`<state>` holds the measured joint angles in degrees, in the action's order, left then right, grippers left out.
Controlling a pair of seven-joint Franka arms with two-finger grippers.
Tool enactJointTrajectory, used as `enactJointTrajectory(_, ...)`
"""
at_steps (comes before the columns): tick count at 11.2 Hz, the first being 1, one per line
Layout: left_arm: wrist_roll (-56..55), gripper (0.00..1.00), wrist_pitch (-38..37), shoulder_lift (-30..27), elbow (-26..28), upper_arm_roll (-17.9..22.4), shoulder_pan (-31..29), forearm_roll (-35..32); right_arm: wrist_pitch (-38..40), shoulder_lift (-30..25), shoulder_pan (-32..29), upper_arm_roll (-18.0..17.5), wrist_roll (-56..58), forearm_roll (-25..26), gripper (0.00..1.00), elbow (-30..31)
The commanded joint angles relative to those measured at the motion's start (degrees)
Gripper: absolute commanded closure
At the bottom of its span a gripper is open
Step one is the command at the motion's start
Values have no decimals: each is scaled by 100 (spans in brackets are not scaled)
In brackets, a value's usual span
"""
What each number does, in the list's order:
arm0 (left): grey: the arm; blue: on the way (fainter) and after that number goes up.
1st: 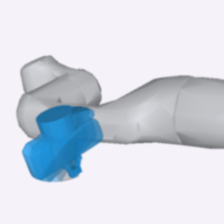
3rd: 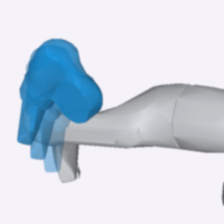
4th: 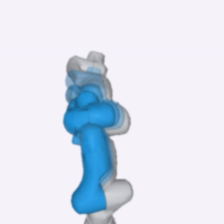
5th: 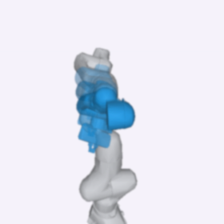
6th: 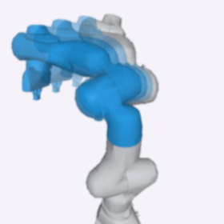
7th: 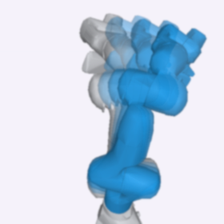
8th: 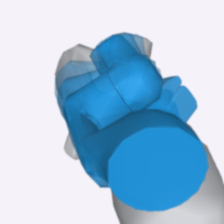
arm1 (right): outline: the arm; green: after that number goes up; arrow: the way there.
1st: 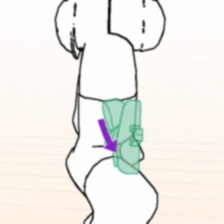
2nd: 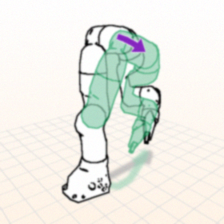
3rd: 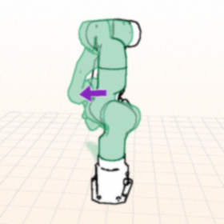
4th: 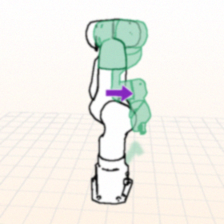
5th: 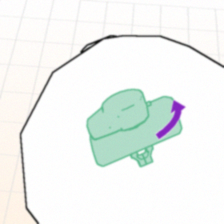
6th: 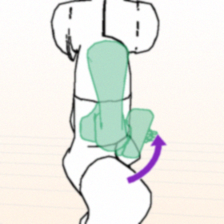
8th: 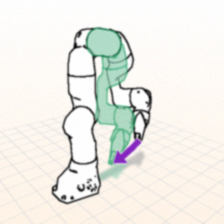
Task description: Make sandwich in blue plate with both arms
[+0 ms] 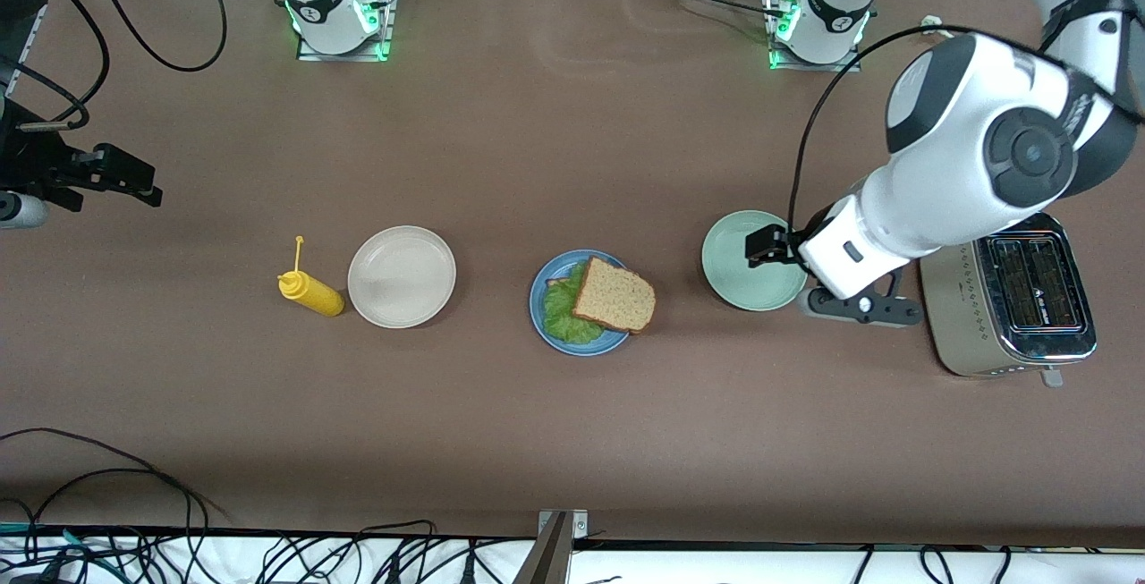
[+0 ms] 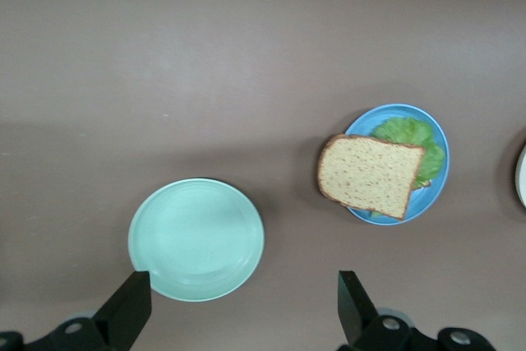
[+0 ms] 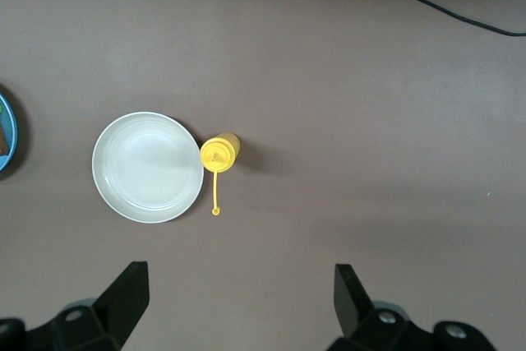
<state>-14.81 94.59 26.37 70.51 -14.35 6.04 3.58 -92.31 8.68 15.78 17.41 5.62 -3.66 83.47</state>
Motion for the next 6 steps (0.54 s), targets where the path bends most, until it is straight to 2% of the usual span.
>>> enactJointTrajectory(1, -101, 0, -265, -482, 86, 449, 29, -200, 229, -68, 4, -36, -95, 102, 0, 12)
enactJointTrajectory(6, 574, 0, -863, -1010, 174, 1039, 20, -208, 371, -59, 22, -54, -351, 119, 0, -129)
